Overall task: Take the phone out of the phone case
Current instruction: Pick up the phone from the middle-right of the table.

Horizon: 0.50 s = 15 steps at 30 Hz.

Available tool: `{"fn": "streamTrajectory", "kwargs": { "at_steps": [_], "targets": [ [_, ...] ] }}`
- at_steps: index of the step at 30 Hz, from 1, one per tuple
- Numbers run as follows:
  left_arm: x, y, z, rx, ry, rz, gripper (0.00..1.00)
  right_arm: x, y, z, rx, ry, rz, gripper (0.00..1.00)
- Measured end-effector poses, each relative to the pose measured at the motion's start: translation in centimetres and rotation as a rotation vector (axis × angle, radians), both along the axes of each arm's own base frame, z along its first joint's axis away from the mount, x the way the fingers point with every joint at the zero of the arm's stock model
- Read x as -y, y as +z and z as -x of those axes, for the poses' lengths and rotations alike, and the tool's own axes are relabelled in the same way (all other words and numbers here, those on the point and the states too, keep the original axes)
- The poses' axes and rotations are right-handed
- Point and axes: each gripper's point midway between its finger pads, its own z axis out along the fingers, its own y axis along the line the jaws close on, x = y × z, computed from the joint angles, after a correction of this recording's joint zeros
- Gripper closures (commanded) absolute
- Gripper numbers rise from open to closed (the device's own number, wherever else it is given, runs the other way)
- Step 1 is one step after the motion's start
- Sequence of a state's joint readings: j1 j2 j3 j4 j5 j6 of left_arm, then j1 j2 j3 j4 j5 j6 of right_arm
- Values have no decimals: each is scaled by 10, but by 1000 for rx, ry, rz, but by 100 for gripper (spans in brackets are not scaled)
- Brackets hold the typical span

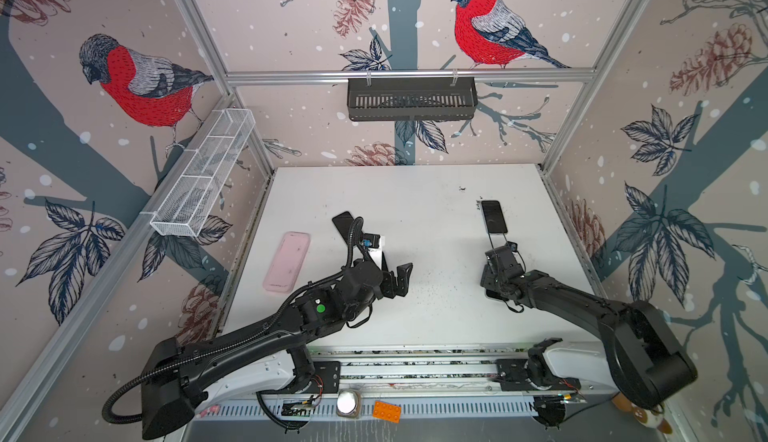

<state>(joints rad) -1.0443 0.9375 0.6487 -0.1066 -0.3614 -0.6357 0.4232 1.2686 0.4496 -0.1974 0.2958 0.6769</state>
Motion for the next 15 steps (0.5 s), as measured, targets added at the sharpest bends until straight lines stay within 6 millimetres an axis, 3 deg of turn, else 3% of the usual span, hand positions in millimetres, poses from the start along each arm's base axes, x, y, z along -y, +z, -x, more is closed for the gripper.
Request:
{"fn": "streamTrajectory", "kwargs": {
  "at_steps": [10, 15],
  "targets": [
    [17, -17, 3, -40, -49, 44, 3, -19, 7, 13, -9, 77, -66, 41],
    [27, -16, 2, -49, -61, 99, 3, -27, 17, 14, 29, 109, -89, 43]
  ]
}}
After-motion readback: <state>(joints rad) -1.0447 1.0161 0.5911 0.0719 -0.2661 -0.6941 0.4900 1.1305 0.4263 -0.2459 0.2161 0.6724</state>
